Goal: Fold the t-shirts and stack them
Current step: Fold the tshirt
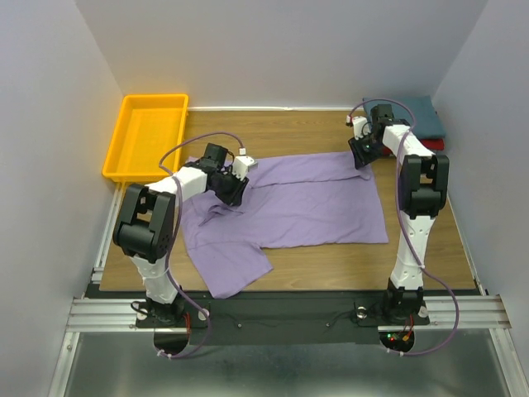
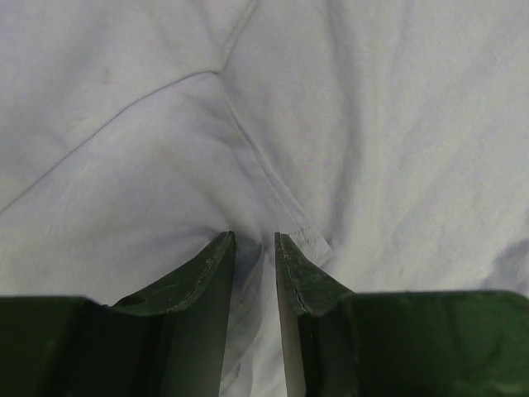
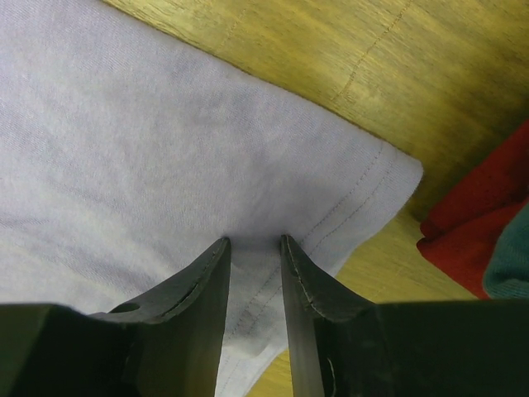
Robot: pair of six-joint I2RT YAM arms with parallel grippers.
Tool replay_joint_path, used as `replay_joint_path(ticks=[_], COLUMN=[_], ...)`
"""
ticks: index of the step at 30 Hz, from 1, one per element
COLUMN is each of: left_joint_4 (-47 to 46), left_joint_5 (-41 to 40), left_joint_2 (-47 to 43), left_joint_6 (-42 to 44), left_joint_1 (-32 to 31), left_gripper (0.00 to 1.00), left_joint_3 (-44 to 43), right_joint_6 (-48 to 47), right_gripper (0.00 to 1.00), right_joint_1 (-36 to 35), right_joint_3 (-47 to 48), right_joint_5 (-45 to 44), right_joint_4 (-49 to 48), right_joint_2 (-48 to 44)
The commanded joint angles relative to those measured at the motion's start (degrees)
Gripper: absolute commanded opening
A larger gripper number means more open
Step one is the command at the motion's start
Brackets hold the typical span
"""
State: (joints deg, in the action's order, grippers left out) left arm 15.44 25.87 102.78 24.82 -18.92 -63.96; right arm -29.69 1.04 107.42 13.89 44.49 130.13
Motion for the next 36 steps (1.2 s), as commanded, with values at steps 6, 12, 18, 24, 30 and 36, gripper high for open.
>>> replay_joint_path(ticks=[6,12,18,24,30,36], left_joint_4=[-3.1,-1.2,-0.2,-0.9,-0.5,0.9], left_joint_5=[-6.7,-8.2,-11.9,-15.1,-15.2,-15.0], left_joint_2=[-8.3,-6.5,-2.9,-1.4,-2.1,-3.5], left_joint_6=[-4.9,-5.8,-6.9,-7.2,-6.9,-7.1], left_joint_1=[-3.5,-6.3,-9.1,-9.6,-9.6,-9.7], left_gripper=[0.42,0.42,0.45,0.41,0.35,0.25], left_joint_3=[1.8,0.9,1.7,2.0,1.8,1.2], right_joint_6=[1.1,1.0,0.9,0.8,0.8,0.7], right_gripper=[0.37,0.37,0.37,0.37,0.37,0.37], right_joint_1=[0.1,0.1,0.2,0.1,0.1,0.1], right_joint_3=[-0.7,-0.7,-0.6,-0.9,-1.0,-0.8], right_joint_5=[-0.6,-0.6,-0.6,-0.4,-0.4,-0.3], right_joint_4=[0.9,1.2,1.2,1.2,1.2,1.3], right_joint_2=[-4.4,-4.6,-4.4,-4.4,-4.3,-4.3])
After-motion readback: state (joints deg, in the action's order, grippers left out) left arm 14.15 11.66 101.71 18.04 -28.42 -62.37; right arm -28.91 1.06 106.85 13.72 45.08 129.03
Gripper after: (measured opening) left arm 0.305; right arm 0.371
